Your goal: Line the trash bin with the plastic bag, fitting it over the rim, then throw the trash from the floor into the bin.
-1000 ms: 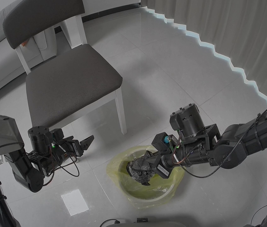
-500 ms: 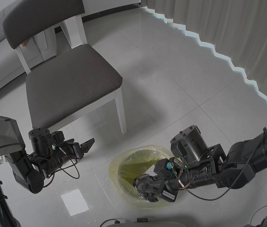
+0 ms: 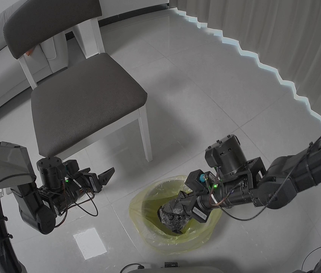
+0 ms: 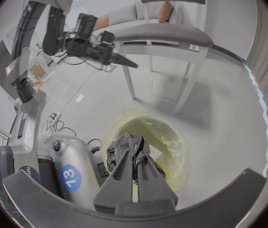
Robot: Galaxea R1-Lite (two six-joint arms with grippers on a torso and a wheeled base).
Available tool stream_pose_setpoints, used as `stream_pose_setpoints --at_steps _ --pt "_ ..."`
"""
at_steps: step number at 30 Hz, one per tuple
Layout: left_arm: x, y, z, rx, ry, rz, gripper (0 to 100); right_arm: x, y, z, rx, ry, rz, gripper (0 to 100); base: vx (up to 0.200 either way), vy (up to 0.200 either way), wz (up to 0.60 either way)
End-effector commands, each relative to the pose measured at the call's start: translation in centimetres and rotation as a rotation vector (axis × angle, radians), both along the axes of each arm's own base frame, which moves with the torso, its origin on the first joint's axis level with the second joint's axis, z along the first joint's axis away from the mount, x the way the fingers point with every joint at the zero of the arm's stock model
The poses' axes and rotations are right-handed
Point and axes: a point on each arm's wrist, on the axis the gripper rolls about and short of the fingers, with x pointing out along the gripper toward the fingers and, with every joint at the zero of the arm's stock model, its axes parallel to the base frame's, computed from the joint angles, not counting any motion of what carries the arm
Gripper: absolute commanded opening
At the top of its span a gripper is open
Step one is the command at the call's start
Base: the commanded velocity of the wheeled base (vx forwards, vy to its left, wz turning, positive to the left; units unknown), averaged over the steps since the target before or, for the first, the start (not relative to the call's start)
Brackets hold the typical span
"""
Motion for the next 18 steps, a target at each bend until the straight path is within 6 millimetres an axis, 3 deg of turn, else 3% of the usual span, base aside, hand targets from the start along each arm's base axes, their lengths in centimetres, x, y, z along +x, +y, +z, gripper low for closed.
stream_pose_setpoints --at_steps 1,9,18 --pt "0.1 0.0 -0.4 0.002 0.012 0.001 100 2.9 -0.1 -2.5 -0.029 0.036 -0.051 0 0.0 0.0 0.0" --pt "0.1 -0.1 -0.9 0.007 0.026 -0.002 100 3.6 -0.5 -4.8 -0.069 0.084 -0.069 0 0.0 0.0 0.0" --pt "0.1 -0.6 -1.6 0.008 0.034 -0.017 100 5.2 0.8 -7.1 -0.087 0.099 -0.071 0 0.0 0.0 0.0"
